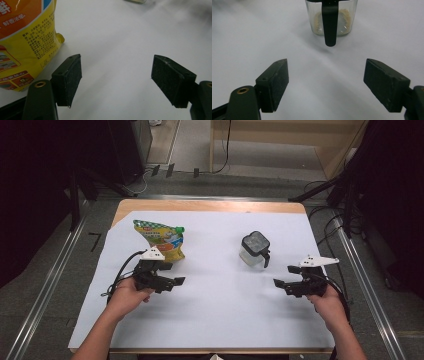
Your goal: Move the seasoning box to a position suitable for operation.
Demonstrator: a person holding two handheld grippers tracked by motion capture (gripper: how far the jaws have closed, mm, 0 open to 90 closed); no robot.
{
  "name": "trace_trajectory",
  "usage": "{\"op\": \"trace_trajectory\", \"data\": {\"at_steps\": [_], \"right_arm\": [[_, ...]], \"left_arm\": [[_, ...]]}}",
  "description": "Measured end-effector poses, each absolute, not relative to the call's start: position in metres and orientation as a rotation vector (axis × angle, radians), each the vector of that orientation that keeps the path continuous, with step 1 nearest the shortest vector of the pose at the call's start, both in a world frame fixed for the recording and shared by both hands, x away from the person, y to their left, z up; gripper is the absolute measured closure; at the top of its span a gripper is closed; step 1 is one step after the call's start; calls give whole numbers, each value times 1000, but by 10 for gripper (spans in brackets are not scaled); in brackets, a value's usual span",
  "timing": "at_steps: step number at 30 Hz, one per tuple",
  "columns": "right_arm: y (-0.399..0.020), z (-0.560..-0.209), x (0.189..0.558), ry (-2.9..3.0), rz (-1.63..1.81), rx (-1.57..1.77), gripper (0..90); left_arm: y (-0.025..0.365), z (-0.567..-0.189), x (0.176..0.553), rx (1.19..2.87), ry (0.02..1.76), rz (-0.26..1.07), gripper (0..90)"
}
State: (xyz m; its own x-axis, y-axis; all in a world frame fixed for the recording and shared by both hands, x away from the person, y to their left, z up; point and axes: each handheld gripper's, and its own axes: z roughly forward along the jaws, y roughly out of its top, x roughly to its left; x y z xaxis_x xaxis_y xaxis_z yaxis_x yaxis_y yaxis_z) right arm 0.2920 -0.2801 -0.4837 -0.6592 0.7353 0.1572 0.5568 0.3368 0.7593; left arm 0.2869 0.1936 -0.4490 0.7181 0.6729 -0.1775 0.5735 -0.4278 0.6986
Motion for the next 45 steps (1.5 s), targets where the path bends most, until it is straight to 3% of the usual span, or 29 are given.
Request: {"op": "trace_trajectory", "data": {"at_steps": [11, 15, 22, 27, 31, 38, 40, 42, 45], "right_arm": [[-279, -482, 291, 2358, 1281, 1107, 219], [-278, -482, 290, 2362, 1271, 1097, 219], [-276, -485, 289, 2441, 1208, 1160, 171], [-276, -481, 289, 2383, 1234, 1181, 171], [-275, -476, 289, 2391, 1295, 1188, 142], [-273, -467, 295, 2355, 1277, 1221, 143], [-272, -464, 296, 2365, 1281, 1198, 188], [-271, -464, 296, 2364, 1279, 1183, 194], [-269, -461, 299, 2367, 1297, 1182, 216]], "left_arm": [[194, -449, 286, 2060, 923, 120, 270], [193, -447, 290, 2088, 984, 42, 266], [194, -440, 292, 2114, 912, 17, 195], [194, -438, 293, 2105, 908, 36, 230], [195, -435, 291, 2096, 879, 49, 334], [195, -434, 288, 2085, 875, 40, 406], [195, -434, 288, 2090, 872, 45, 420], [195, -434, 286, 2096, 867, 65, 418], [196, -435, 286, 2105, 898, 70, 336]]}}
